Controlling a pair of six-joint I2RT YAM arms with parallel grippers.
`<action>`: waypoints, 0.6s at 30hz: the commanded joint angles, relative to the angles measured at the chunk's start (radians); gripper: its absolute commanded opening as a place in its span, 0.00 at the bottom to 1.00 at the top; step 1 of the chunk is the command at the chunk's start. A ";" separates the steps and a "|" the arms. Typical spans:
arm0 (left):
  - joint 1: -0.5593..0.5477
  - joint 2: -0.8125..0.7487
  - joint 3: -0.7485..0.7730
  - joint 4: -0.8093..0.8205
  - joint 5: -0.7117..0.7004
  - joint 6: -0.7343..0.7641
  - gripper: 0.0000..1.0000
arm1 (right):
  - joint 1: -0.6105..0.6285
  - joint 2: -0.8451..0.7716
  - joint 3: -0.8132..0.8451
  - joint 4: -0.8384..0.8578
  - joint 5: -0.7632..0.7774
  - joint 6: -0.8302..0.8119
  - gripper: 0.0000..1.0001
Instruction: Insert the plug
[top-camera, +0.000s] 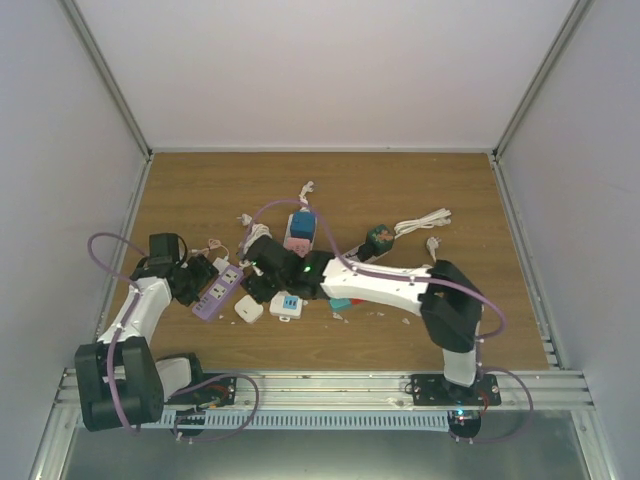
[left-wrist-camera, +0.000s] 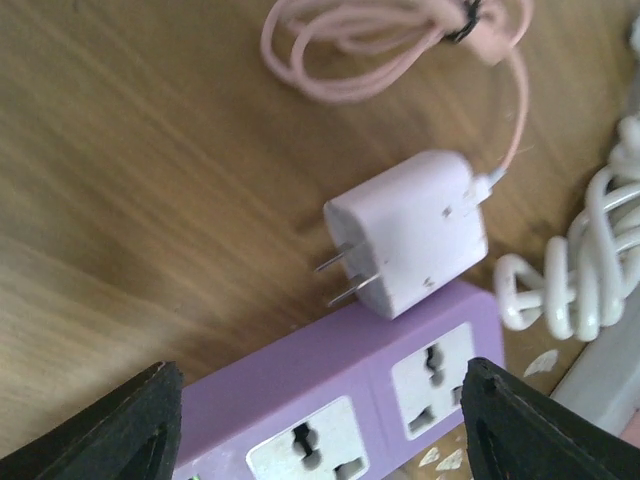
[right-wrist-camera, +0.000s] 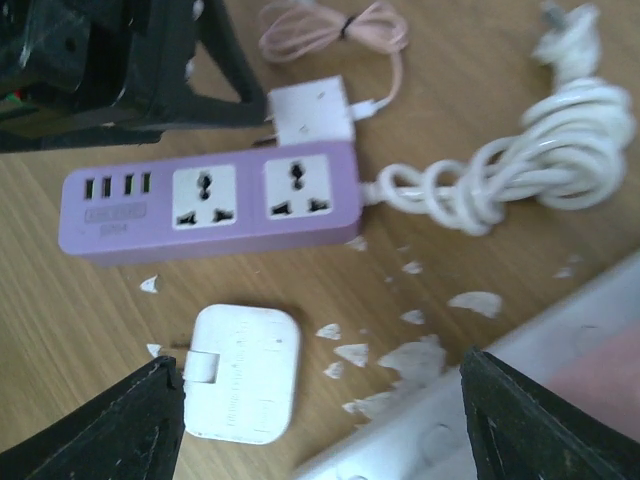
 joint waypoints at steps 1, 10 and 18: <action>0.019 0.001 -0.036 0.042 0.054 -0.048 0.75 | 0.043 0.118 0.103 -0.077 0.016 -0.048 0.76; 0.024 0.003 -0.051 0.044 0.038 -0.041 0.74 | 0.075 0.298 0.233 -0.165 0.009 -0.100 0.81; 0.054 -0.021 -0.060 0.066 0.040 -0.034 0.74 | 0.097 0.350 0.253 -0.244 0.009 -0.132 0.87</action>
